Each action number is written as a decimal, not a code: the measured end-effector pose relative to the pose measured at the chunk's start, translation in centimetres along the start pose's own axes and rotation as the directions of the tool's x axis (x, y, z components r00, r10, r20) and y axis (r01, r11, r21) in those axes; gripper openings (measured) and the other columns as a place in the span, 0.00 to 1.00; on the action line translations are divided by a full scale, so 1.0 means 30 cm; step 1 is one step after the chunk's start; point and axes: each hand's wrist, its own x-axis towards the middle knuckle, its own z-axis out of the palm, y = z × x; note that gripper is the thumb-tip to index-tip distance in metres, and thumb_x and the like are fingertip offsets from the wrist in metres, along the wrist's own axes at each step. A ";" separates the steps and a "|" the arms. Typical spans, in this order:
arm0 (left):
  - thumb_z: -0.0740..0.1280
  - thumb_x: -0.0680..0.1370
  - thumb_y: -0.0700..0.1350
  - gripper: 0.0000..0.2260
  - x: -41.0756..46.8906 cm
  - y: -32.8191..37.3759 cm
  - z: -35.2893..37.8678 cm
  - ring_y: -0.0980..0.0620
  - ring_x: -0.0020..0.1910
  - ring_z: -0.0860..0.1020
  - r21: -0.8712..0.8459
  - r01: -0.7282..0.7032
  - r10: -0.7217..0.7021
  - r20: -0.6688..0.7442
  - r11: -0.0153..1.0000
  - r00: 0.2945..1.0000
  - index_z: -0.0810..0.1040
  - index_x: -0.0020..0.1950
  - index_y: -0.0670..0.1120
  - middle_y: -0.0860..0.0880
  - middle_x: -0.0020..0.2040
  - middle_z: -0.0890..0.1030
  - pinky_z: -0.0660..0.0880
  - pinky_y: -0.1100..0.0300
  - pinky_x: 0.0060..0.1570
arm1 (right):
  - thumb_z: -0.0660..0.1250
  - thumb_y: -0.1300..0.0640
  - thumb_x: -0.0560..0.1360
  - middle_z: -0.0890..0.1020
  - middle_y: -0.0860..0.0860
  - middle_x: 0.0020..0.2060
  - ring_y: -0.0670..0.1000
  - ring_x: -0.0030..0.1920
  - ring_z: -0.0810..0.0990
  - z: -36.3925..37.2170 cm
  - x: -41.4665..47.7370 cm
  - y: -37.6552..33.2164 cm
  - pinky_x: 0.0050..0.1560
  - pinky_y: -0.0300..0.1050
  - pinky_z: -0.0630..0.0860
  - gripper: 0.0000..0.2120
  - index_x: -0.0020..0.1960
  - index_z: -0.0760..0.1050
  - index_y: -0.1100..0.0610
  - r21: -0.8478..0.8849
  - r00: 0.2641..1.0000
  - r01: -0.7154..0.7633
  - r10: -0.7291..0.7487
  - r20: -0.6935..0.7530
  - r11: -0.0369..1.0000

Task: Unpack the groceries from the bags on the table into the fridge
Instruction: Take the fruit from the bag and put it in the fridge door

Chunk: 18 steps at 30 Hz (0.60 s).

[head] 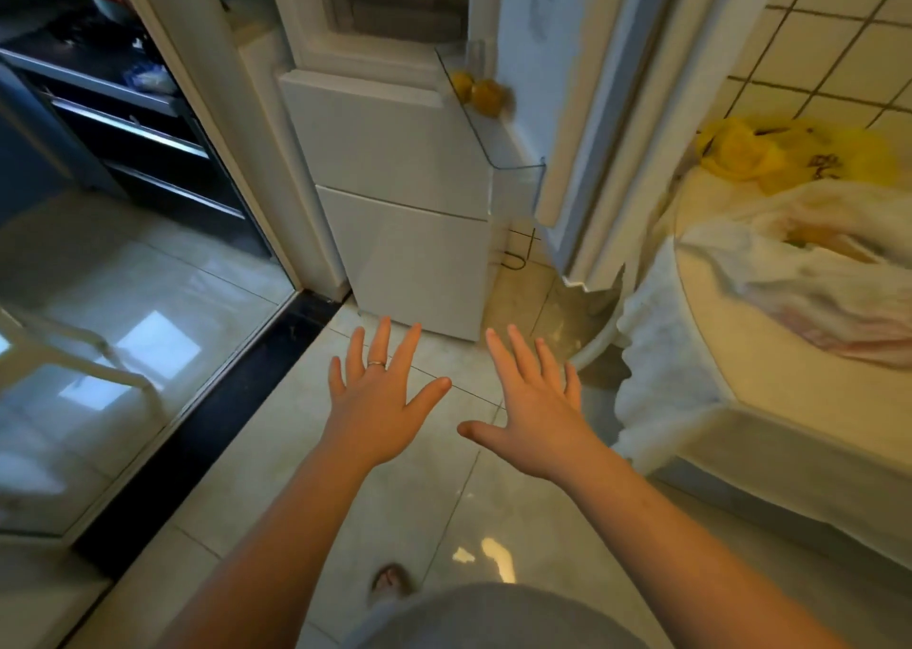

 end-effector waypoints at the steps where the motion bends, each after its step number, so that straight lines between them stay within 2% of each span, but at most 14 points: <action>1: 0.40 0.71 0.76 0.39 -0.028 0.058 0.034 0.45 0.80 0.34 -0.009 0.003 -0.003 0.010 1.000 1.000 0.38 0.80 0.63 0.53 0.81 0.35 0.39 0.39 0.76 | 0.63 0.29 0.72 0.32 0.44 0.78 0.55 0.79 0.33 -0.008 -0.041 0.059 0.76 0.63 0.37 0.51 0.78 0.31 0.40 -0.002 1.000 0.006 -0.006 0.000 1.000; 8: 0.41 0.72 0.75 0.40 -0.211 0.526 0.271 0.46 0.80 0.34 -0.059 -0.003 0.007 0.073 0.998 0.997 0.40 0.81 0.62 0.53 0.81 0.34 0.39 0.39 0.77 | 0.63 0.29 0.72 0.33 0.44 0.79 0.55 0.79 0.34 -0.092 -0.328 0.526 0.77 0.63 0.38 0.50 0.78 0.31 0.40 0.001 0.999 -0.034 0.034 0.011 0.999; 11: 0.40 0.71 0.76 0.40 -0.249 0.708 0.350 0.46 0.80 0.34 -0.055 -0.044 0.049 0.103 0.998 0.993 0.40 0.80 0.62 0.54 0.81 0.35 0.39 0.39 0.77 | 0.63 0.29 0.72 0.34 0.44 0.79 0.55 0.79 0.35 -0.133 -0.432 0.708 0.77 0.65 0.40 0.50 0.78 0.32 0.40 0.038 0.996 -0.088 0.088 0.004 0.995; 18: 0.47 0.76 0.73 0.35 -0.216 1.064 0.441 0.48 0.80 0.36 -0.076 -0.168 0.177 0.134 0.983 0.975 0.43 0.80 0.63 0.54 0.82 0.39 0.41 0.40 0.77 | 0.63 0.30 0.73 0.36 0.43 0.79 0.55 0.80 0.37 -0.246 -0.607 1.046 0.77 0.65 0.42 0.49 0.79 0.33 0.40 0.115 0.972 -0.229 0.233 -0.025 0.967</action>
